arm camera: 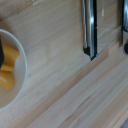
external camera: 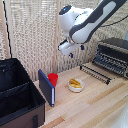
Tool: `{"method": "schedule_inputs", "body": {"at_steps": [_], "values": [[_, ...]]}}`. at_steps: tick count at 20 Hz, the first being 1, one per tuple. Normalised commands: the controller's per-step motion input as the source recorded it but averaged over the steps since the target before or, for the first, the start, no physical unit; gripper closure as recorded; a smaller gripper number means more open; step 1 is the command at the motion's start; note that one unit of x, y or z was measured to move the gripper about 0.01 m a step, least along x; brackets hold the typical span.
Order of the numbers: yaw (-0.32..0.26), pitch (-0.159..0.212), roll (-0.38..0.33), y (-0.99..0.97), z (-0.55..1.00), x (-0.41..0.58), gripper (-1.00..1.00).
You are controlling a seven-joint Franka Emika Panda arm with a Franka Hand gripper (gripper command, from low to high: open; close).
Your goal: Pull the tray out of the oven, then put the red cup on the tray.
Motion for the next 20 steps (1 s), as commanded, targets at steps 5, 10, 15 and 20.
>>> {"method": "schedule_inputs", "body": {"at_steps": [5,10,15,20], "values": [[0.183,0.090,-0.291,-0.16,-0.02,0.000,-1.00],[0.178,0.044,-0.310,-0.19,-0.10,0.000,-1.00],[0.157,-0.017,-0.324,-0.23,-0.15,0.001,-1.00],[0.156,-0.047,-0.292,-0.31,-0.13,0.050,-1.00]]}}
